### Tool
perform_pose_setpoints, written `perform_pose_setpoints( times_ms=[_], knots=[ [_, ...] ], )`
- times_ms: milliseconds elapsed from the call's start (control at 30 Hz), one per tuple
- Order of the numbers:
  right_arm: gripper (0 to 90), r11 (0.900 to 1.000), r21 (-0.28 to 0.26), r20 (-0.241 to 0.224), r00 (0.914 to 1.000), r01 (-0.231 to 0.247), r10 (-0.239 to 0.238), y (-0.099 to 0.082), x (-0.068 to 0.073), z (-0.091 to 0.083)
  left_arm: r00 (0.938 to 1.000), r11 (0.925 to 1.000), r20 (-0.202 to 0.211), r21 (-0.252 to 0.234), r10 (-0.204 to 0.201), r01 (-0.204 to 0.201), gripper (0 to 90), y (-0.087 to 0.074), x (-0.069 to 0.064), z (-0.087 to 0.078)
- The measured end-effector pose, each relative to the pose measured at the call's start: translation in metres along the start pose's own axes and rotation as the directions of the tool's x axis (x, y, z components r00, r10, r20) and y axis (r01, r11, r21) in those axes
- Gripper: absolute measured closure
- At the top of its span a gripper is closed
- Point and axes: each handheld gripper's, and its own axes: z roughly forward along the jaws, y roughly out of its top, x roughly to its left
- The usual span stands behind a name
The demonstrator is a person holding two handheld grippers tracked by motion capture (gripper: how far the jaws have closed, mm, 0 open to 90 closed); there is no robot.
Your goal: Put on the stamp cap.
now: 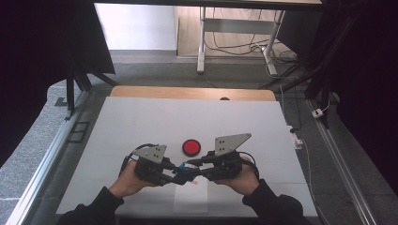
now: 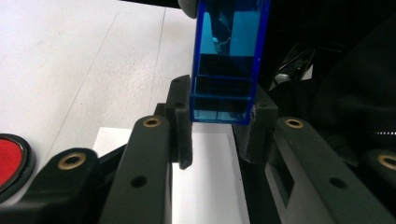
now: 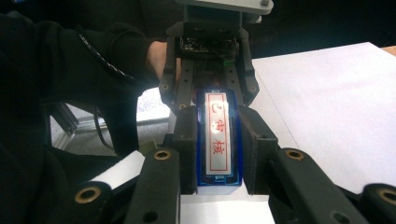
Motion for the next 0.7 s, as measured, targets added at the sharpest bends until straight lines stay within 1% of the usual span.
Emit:
perform_pose_setpoints(
  times_ms=[133, 233, 367, 433, 700],
  knots=[
    [71.4, 1.0000, -0.004, -0.007, 1.0000, -0.006, 0.006, -0.0011, -0.0012, 0.0004, 1.0000, 1.0000, 0.001, -0.003, -0.003, 0.003, 69.0, -0.0010, 0.0007, 0.0008],
    [71.4, 1.0000, 0.006, 0.005, 1.0000, 0.003, -0.003, -0.0006, -0.0004, 0.0006, 0.9999, 0.9999, -0.002, -0.001, -0.010, 0.010, 68.6, -0.0014, 0.0014, 0.0014],
    [71.3, 0.9998, 0.015, 0.022, 0.9997, 0.010, -0.011, 0.0001, 0.0007, 0.0008, 0.9994, 0.9996, -0.023, -0.001, -0.027, 0.027, 66.6, -0.0010, 0.0009, 0.0024],
    [71.3, 0.9996, 0.023, 0.033, 0.9993, 0.014, -0.015, 0.0000, 0.0008, 0.0010, 0.9986, 0.9992, -0.037, -0.001, -0.039, 0.039, 61.2, -0.0013, 0.0004, 0.0031],
    [71.3, 0.9996, 0.019, 0.055, 0.9983, 0.019, -0.020, -0.0003, -0.0004, -0.0014, 0.9935, 0.9976, -0.094, 0.022, -0.063, 0.066, 50.6, -0.0033, -0.0018, 0.0034]
  ],
)
